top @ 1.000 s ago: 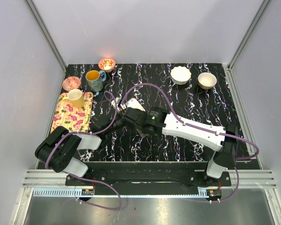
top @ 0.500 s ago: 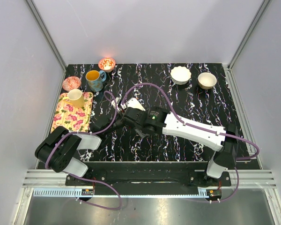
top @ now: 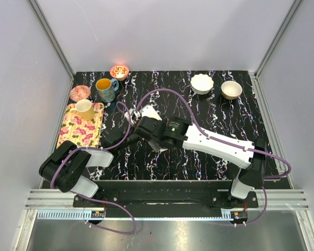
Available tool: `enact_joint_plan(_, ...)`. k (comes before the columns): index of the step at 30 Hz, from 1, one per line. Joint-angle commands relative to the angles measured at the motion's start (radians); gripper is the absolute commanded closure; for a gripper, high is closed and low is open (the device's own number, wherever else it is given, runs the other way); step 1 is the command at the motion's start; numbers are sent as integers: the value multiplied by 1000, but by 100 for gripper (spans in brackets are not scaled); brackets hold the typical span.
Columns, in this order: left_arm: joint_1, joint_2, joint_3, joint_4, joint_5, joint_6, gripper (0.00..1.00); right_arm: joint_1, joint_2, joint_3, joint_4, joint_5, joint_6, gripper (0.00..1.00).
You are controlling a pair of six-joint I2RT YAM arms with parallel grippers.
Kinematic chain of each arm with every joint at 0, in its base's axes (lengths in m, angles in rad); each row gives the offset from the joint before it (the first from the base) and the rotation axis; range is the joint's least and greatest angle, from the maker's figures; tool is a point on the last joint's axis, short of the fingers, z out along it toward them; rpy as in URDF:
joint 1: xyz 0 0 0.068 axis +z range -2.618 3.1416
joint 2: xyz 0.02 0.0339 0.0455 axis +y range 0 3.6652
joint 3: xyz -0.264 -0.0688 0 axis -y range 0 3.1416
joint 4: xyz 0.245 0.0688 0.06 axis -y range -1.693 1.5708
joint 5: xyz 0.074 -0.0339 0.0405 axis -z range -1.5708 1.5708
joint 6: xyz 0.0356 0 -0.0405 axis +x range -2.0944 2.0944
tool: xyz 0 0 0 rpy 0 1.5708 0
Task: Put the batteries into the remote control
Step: Load the battery into the remote control.
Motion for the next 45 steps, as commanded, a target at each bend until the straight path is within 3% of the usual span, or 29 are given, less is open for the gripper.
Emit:
enact_joint_plan(1, -5, -15, 6, 294, -12, -12, 100, -2, -25, 63, 34, 38, 10, 28)
enact_joint_plan(7, -5, -6, 5, 304, -13, -17, 100, -1, -48, 103, 33, 45, 12, 27)
enact_joint_plan(12, -7, -3, 9, 309, -24, -24, 100, -13, -196, 71, 66, 99, 79, 25)
enact_joint_plan(15, -5, -7, 14, 321, -39, -35, 100, -77, -377, -134, 233, 41, 160, 25)
enact_joint_plan(19, -5, -24, 8, 340, -76, -41, 100, -224, -591, -502, 464, -172, 315, 24)
enact_joint_plan(23, -5, -69, -14, 340, -125, -18, 100, -274, -733, -696, 680, -315, 394, 23)
enact_joint_plan(29, -5, -128, -32, 338, -197, 17, 100, -292, -793, -865, 890, -412, 498, 22)
enact_joint_plan(38, -5, -187, -67, 317, -251, 57, 100, -350, -902, -1087, 1177, -433, 719, 24)
enact_joint_plan(45, -5, -185, -66, 317, -251, 56, 100, -361, -823, -1072, 1202, -533, 725, 25)
